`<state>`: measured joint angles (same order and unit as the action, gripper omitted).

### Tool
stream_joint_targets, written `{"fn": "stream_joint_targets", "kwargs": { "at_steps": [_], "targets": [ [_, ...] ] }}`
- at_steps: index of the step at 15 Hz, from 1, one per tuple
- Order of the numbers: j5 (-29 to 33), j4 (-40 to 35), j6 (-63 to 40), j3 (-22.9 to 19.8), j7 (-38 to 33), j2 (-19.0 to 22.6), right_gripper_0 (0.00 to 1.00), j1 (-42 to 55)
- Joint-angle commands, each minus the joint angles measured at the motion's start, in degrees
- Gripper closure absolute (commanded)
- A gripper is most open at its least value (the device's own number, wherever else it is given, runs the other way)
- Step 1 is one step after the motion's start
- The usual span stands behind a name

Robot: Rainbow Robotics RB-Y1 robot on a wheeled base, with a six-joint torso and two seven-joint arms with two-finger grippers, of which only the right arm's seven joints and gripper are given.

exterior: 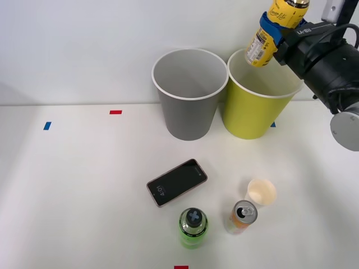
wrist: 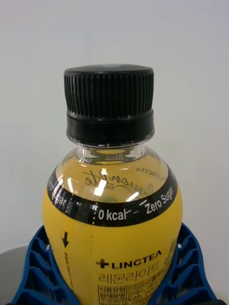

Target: Put cans in the gray bin, plastic bottles in the light green bin

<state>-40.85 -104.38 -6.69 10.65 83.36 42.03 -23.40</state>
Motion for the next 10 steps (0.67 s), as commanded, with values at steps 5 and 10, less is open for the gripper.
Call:
{"fn": "stream_joint_targets", "kwargs": {
  "at_steps": [5, 10],
  "targets": [
    [3.41, 11.04, 0.01, 3.50, -0.39, -0.99, 1.00, -7.09],
    [4.90, 9.46, 0.10, 4.46, -0.48, -0.37, 0.00, -6.21]
  ]
}}
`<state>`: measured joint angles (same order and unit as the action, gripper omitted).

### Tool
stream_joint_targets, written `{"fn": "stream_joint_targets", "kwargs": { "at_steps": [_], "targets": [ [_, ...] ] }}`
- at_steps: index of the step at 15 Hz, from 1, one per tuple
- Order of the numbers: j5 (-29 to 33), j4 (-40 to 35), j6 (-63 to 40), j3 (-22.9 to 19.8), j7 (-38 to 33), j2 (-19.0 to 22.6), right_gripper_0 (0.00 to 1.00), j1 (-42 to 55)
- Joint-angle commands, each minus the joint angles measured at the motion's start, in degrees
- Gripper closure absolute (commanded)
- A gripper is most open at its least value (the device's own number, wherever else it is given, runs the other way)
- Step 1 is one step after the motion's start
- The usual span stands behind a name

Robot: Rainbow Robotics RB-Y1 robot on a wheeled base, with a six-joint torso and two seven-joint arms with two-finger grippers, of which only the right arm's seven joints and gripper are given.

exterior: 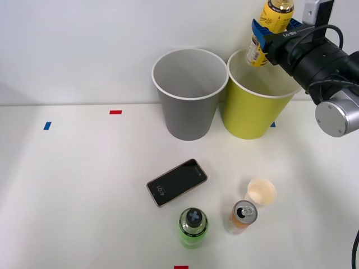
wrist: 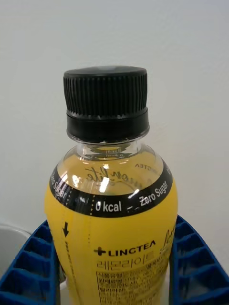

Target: Put cans in the gray bin, plastic bottles in the light green bin

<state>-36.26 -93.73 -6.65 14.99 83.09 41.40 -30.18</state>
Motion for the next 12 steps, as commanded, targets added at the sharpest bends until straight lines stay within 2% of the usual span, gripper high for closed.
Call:
{"fn": "stream_joint_targets", "kwargs": {
  "at_steps": [1, 4, 6, 9, 12],
  "targets": [
    [0.40, -1.72, 0.06, 0.13, -0.04, 0.35, 0.00, 0.74],
    [0.40, -5.15, 0.06, 0.04, 0.14, 2.28, 0.00, 2.59],
    [1.10, -10.69, -0.03, -0.31, 0.31, 4.66, 0.00, 6.63],
    [3.04, -23.78, 0.06, -5.76, -0.21, 8.35, 0.00, 19.02],
    [4.97, -36.00, 0.23, -14.46, -0.56, 9.23, 0.00, 35.02]
  ]
}}
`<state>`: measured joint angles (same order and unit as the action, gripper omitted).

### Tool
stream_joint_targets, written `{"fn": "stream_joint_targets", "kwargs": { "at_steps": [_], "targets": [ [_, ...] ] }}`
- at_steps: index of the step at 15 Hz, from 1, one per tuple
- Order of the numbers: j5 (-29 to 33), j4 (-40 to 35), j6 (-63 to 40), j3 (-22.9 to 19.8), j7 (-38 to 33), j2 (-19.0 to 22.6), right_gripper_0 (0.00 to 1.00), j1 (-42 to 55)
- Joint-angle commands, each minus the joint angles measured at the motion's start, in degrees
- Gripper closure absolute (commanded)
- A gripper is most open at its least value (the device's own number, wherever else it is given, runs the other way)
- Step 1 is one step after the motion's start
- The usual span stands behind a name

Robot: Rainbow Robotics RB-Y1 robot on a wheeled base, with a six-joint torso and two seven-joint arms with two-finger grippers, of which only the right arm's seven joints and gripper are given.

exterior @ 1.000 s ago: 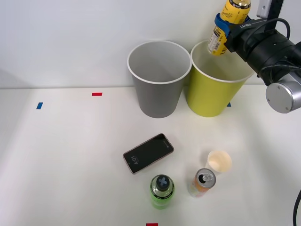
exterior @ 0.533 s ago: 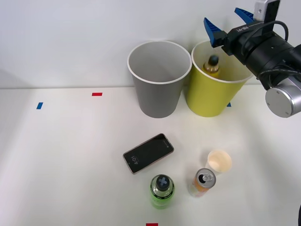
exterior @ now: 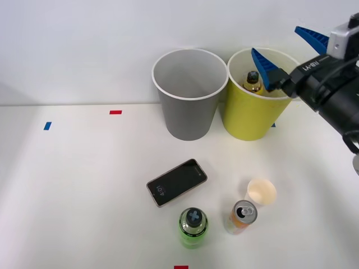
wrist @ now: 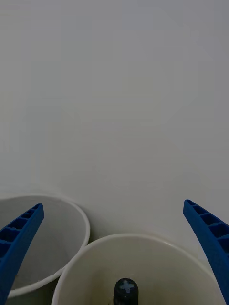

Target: Put cans in the gray bin, plastic bottles in the light green bin

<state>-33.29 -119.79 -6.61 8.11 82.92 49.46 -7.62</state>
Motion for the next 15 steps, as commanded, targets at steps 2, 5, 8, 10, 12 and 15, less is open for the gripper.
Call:
{"fn": "stream_joint_targets", "kwargs": {
  "at_steps": [2, 5, 8, 10, 12, 15],
  "targets": [
    [1.91, -15.92, 3.45, -13.65, -0.91, 0.73, 0.00, 24.67],
    [2.17, -17.15, 14.61, -14.44, -0.65, -4.72, 0.00, 40.14],
    [2.88, -17.15, 20.50, -10.57, 0.05, -12.72, 0.00, 49.98],
    [3.23, -16.80, 22.78, -7.85, 0.76, -18.17, 0.00, 54.11],
    [3.84, -13.37, 26.56, -4.68, 1.37, -21.68, 0.00, 55.34],
    [6.92, -1.33, 36.76, 0.76, 1.37, -24.14, 0.00, 52.79]
  ]
}}
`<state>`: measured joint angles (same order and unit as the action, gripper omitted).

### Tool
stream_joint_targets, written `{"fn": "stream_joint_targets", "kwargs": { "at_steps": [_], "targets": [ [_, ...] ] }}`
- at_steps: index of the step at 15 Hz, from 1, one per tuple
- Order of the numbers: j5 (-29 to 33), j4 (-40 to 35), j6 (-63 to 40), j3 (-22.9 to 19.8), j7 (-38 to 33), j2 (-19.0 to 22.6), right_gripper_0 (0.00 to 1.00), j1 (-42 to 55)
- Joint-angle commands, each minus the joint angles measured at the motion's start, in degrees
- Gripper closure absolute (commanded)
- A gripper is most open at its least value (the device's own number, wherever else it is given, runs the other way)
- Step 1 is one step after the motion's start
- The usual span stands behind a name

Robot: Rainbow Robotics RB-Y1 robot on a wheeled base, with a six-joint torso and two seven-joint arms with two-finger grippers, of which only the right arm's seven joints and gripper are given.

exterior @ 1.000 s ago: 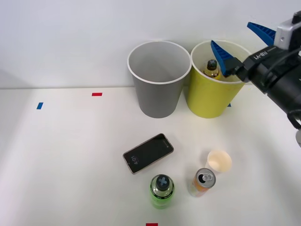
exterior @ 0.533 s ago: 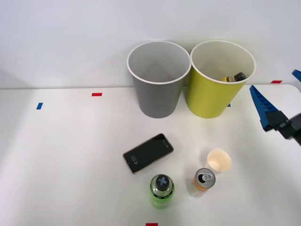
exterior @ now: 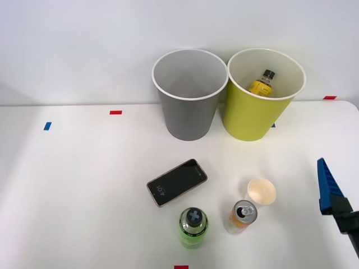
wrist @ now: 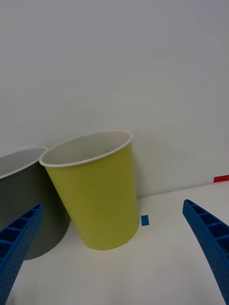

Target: Put cans in the gray bin, plastic bottles in the light green bin

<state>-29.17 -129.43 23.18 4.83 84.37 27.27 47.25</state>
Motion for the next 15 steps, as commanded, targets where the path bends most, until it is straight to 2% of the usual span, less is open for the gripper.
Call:
{"fn": "stream_joint_targets", "kwargs": {
  "at_steps": [1, 7, 10, 12, 15],
  "targets": [
    [4.03, 11.04, 8.64, 4.49, -0.35, -2.74, 0.00, -2.78],
    [15.55, 17.63, 9.51, 3.87, -1.05, -13.38, 0.00, -0.67],
    [17.04, 18.42, 9.51, 4.49, -1.58, -16.10, 0.00, -1.02],
    [20.82, 20.35, 10.31, 3.96, -2.28, -18.83, 0.00, -2.43],
    [25.83, 30.20, 18.57, 3.26, -3.42, -20.76, 0.00, -7.08]
  ]
}}
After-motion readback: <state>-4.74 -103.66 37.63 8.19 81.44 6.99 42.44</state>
